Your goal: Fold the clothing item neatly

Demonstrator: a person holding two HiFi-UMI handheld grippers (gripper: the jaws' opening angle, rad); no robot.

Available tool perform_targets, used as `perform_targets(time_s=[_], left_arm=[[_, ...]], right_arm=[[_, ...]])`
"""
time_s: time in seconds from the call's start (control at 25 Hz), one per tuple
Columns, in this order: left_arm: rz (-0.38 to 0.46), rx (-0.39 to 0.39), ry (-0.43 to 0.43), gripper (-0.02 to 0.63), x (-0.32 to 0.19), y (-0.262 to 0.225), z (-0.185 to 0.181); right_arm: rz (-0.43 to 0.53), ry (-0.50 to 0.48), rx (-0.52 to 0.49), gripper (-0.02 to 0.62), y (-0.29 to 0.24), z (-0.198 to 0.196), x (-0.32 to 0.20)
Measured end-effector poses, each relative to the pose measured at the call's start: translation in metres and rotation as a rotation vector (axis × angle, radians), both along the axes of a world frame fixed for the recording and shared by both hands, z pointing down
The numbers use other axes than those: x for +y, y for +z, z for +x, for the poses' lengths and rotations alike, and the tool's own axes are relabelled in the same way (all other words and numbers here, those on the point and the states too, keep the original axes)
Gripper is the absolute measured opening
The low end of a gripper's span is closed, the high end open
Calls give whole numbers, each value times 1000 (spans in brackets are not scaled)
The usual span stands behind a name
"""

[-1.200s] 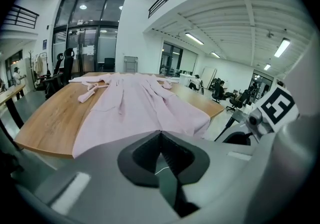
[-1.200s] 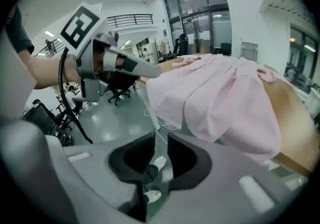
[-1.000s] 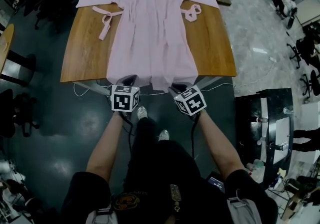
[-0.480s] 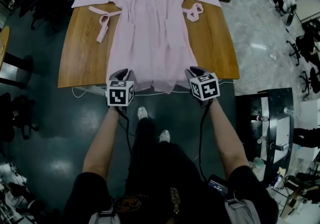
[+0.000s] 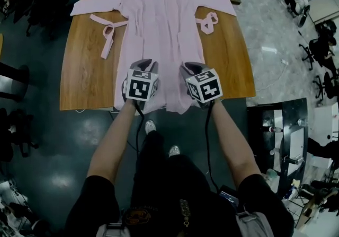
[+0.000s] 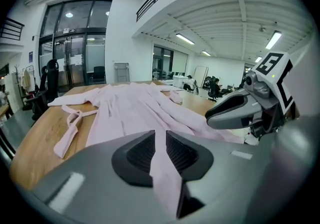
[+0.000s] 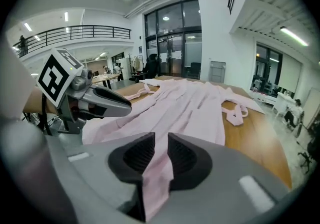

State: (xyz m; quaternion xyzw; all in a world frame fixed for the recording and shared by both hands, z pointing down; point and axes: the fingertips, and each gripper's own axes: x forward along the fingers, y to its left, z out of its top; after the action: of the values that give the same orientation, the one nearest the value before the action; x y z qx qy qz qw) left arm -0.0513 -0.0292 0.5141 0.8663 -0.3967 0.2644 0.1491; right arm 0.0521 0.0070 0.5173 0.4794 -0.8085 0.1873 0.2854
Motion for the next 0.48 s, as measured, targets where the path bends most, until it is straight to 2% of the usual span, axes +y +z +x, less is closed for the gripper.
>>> perform_targets(time_s=[0.24,0.48], left_arm=[[-3,9,84,75,-57,-10,16],[29,-1,139,74,-125,-24,42]], right_arm=[[-21,-3,20,69,-8,-18,-50],[-59,-24,34,69,-5,-17,-81]])
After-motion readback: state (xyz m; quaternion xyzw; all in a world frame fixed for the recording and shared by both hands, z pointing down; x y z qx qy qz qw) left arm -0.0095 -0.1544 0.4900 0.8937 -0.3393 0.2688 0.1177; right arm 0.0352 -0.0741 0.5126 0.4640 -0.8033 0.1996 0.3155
